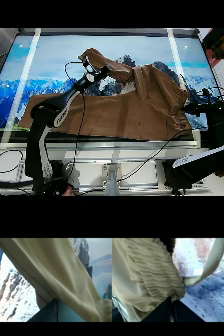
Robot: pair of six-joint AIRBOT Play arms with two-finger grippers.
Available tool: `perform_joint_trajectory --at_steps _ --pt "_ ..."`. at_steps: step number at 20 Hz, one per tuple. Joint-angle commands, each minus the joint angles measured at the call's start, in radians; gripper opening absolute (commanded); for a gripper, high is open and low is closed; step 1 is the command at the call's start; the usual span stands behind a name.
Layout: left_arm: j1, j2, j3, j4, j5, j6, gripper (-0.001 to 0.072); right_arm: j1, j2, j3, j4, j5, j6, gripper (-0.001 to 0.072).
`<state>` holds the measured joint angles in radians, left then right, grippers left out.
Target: Fold the clothes and pants, and hang the long-sleeved shirts on hangers.
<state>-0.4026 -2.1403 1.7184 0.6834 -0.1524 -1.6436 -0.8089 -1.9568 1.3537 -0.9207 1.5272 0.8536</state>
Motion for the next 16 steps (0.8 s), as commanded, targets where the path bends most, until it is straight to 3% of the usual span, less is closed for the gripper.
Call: perform_joint_trajectory --at_steps 1,5,8,11,13,14,15,16 --pt "-0.007 -0.005 0.001 0.018 0.072 -0.028 0.0012 0.0 0.0 0.001 0.0 -0.001 0.0 0.0029" --pt "-0.009 0.028 0.001 0.062 0.084 -0.038 0.0009 0.0 0.0 0.001 0.0 0.0 0.0 0.0029" --pt "-0.019 0.095 0.001 0.306 0.063 -0.025 0.0006 0.0 0.0 0.001 0.0 0.0 0.0 0.0029" --pt "-0.026 0.154 0.001 0.497 -0.038 -0.026 0.0006 0.0 0.0 0.001 0.0 0.0 0.0 0.0029" --pt "-0.027 0.154 0.001 0.495 -0.117 -0.025 0.0011 0.0 0.0 0.001 0.0 0.0 0.0 0.0029" --pt "-0.034 0.147 0.001 0.495 -0.156 -0.024 0.0063 0.0 0.0 0.001 0.0 -0.001 0.0 0.0029" --pt "-0.048 0.138 0.001 0.495 -0.196 -0.025 0.0446 0.0 0.0 0.001 0.0 -0.001 0.0 0.0029" --pt "-0.066 0.127 0.001 0.495 -0.216 -0.024 0.0703 0.0 0.0 0.001 0.0 -0.001 0.0 0.0029"
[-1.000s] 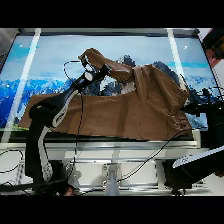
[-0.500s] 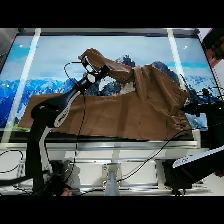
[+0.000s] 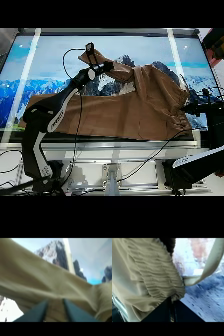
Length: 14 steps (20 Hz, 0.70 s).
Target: Fold the clothes and pants, and hang the long-sleeved shirts on hangers.
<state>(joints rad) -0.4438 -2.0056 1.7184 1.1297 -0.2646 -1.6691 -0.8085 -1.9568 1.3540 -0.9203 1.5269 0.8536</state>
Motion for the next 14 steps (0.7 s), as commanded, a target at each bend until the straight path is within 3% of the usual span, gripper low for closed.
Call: perform_joint_trajectory --at_steps 1,3,6,8,12,14 --pt "-0.046 -0.021 0.001 0.05 -0.098 0.012 0.0717 0.0 0.0 0.0 0.0 -0.001 0.0 0.0029" --pt "-0.074 -0.055 0.001 -0.019 -0.044 -0.05 0.0715 0.0 0.0 0.0 0.0 0.0 0.0 0.0029" --pt "-0.084 -0.119 0.001 -0.27 0.037 -0.117 0.0713 0.0 0.0 0.001 0.0 0.0 0.0 0.0029" --pt "-0.075 -0.148 0.004 -0.451 0.053 -0.127 0.0579 0.0 0.0 0.001 0.0 0.0 0.0 0.0028" --pt "-0.049 -0.204 0.081 -0.519 0.066 -0.164 0.057 0.0 0.0 0.001 0.0 -0.001 0.0 0.0029" --pt "-0.039 -0.237 0.124 -0.518 0.066 -0.22 0.0433 0.0 0.0 0.001 0.0 0.0 0.0 0.0028"
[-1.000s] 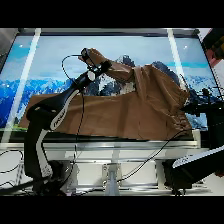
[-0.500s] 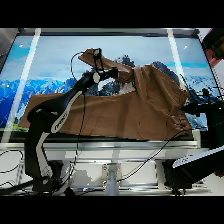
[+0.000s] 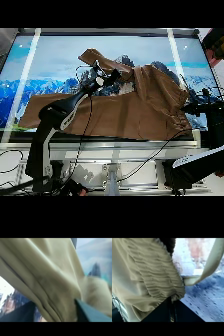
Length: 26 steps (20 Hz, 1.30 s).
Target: Fold the clothes and pants, and hang the long-sleeved shirts on hangers.
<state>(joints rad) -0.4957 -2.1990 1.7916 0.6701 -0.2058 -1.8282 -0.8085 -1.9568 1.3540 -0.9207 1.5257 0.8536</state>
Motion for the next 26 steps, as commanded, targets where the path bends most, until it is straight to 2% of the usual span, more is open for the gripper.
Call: perform_joint_trajectory --at_steps 1,2,3,6,9,12,14,16,22,24,26 --pt "0.015 -0.056 0.065 -0.059 0.008 -0.061 0.0307 0.0 0.0 0.001 0.001 0.001 0.0 0.0029" --pt "0.015 -0.063 0.068 -0.058 0.008 -0.06 0.0122 0.0 0.0 0.001 0.001 0.001 0.0 0.0029" --pt "0.015 -0.065 0.068 -0.058 0.017 -0.057 0.0014 0.0 0.0 0.0 0.001 0.001 0.0 0.0029" --pt "0.015 -0.061 0.09 -0.042 0.033 -0.037 0.0011 0.0 0.0 0.001 0.001 0.002 0.0 0.0029" --pt "0.011 -0.001 0.117 0.132 -0.024 0.152 0.0008 0.0 0.0 0.001 0.0 0.013 0.0 0.0028" --pt "0.01 0.095 0.117 0.343 -0.068 0.157 0.0007 0.0 0.0 0.001 0.0 0.022 0.0 0.0028" --pt "0.011 0.154 0.117 0.447 -0.142 0.157 0.0007 0.0 0.0 0.001 0.001 0.031 0.0 0.0028" --pt "0.011 0.21 0.117 0.594 -0.288 0.156 0.0007 0.0 0.0 0.001 0.001 0.04 0.001 0.0029" --pt "0.011 0.357 0.117 1.181 -0.925 0.153 0.0008 0.0 0.004 0.001 0.0 0.055 0.001 0.0028" --pt "0.019 0.381 0.117 1.407 -1.036 0.154 0.0009 -0.002 0.015 0.005 0.002 0.051 0.0 0.0028" --pt "0.036 0.393 0.117 1.565 -1.096 0.154 0.0009 -0.002 0.034 0.011 0.002 0.037 0.0 0.0028"
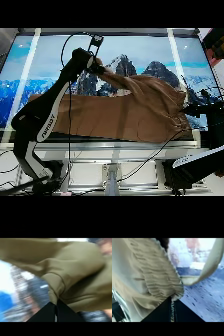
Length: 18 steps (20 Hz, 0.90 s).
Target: Fold the clothes and pants, and hang the long-sleeved shirts on hangers.
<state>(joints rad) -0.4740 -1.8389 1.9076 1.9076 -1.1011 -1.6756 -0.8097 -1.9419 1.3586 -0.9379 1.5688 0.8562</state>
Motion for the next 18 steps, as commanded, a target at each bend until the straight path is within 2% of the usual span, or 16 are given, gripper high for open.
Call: perform_joint_trajectory --at_steps 1,4,11,13,15,18 --pt "0.024 0.04 0.001 0.383 -0.219 0.001 0.001 -0.001 0.033 0.006 0.019 -0.031 -0.002 0.0028" --pt "0.044 0.058 0.001 0.492 -0.201 0.0 0.001 -0.001 0.084 0.006 0.034 -0.108 0.006 0.0028" --pt "0.045 0.074 0.001 0.497 -0.146 0.001 0.0012 -0.001 0.155 0.006 0.023 -0.141 0.036 0.0028" --pt "0.037 0.074 0.0 0.472 -0.188 0.001 0.0012 -0.001 0.155 0.006 -0.042 -0.135 0.074 0.0028" --pt "0.027 0.073 0.0 0.413 -0.285 0.001 0.0012 -0.001 0.155 0.006 -0.114 -0.122 0.104 0.0028" --pt "0.019 0.069 -0.003 0.188 -0.44 0.022 0.0012 -0.001 0.155 0.006 -0.175 -0.116 0.124 0.0028"
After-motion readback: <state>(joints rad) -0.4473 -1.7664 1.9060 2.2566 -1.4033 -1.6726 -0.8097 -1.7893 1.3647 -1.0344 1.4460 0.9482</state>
